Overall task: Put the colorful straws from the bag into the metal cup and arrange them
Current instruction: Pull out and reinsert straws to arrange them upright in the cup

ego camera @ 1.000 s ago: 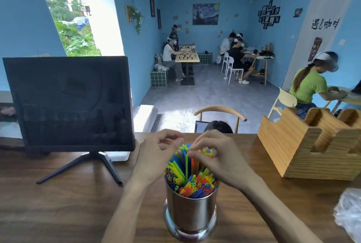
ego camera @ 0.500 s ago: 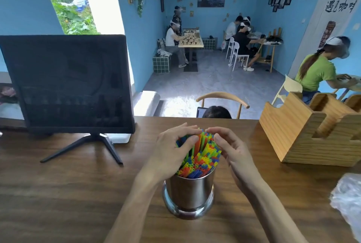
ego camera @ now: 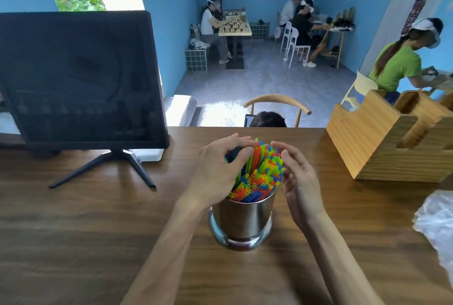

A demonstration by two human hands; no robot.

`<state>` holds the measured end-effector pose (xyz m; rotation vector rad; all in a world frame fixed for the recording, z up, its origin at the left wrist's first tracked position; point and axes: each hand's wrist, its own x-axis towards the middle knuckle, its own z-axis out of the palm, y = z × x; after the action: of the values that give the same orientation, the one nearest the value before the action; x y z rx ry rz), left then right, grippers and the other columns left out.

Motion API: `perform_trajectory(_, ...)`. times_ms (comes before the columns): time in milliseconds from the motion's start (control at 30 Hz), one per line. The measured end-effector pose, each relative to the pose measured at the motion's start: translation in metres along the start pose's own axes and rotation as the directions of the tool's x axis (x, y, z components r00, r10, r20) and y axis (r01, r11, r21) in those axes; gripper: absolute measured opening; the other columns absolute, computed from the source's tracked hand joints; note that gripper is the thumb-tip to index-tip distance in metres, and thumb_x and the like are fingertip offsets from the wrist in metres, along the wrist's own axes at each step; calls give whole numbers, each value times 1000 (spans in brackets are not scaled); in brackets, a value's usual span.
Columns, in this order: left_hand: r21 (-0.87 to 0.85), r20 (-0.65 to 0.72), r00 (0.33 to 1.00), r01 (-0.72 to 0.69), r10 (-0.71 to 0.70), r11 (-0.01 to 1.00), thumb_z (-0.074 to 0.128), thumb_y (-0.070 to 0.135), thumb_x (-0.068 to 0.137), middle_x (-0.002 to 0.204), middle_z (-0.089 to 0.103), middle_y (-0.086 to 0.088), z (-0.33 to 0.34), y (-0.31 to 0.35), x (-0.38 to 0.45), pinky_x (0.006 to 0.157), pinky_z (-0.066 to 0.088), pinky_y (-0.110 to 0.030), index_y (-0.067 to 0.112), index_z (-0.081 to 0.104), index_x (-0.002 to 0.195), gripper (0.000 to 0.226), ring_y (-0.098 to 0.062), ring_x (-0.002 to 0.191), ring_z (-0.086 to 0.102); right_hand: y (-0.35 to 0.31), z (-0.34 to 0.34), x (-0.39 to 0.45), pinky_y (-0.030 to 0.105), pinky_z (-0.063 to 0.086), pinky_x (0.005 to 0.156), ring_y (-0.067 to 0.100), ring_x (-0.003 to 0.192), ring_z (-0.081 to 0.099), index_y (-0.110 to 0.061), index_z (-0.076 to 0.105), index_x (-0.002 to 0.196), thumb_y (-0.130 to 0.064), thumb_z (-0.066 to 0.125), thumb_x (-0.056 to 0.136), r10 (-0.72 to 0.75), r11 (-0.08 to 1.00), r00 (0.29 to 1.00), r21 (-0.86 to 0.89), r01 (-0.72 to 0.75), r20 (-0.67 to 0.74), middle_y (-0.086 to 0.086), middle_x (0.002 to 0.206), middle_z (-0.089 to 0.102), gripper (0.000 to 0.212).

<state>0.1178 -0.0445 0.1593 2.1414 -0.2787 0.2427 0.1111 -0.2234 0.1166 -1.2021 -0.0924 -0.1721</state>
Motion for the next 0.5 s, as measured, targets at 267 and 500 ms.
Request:
perform_trajectory(267, -1, 14, 998, -57, 57, 998, 56, 44, 102, 117, 57, 36, -1, -3, 2, 86, 35, -4, 46, 71, 117, 21, 19, 109, 48, 4, -6, -9, 32, 58, 85, 20, 107, 68, -30, 73, 104, -45, 71, 88, -175, 979, 985, -106, 173, -8, 1, 111, 73, 22)
perform_trajectory(500, -38, 41, 994, -104, 106, 994, 55, 48, 101, 122, 67, 24, -3, -7, 5, 90, 48, -18, 48, 72, 112, 21, 2, 112, 58, 1, -3, -15, 38, 56, 89, 19, 107, 67, -29, 78, 93, -33, 79, 82, -324, 926, 944, -228, 302, -67, 1, 109, 71, 12)
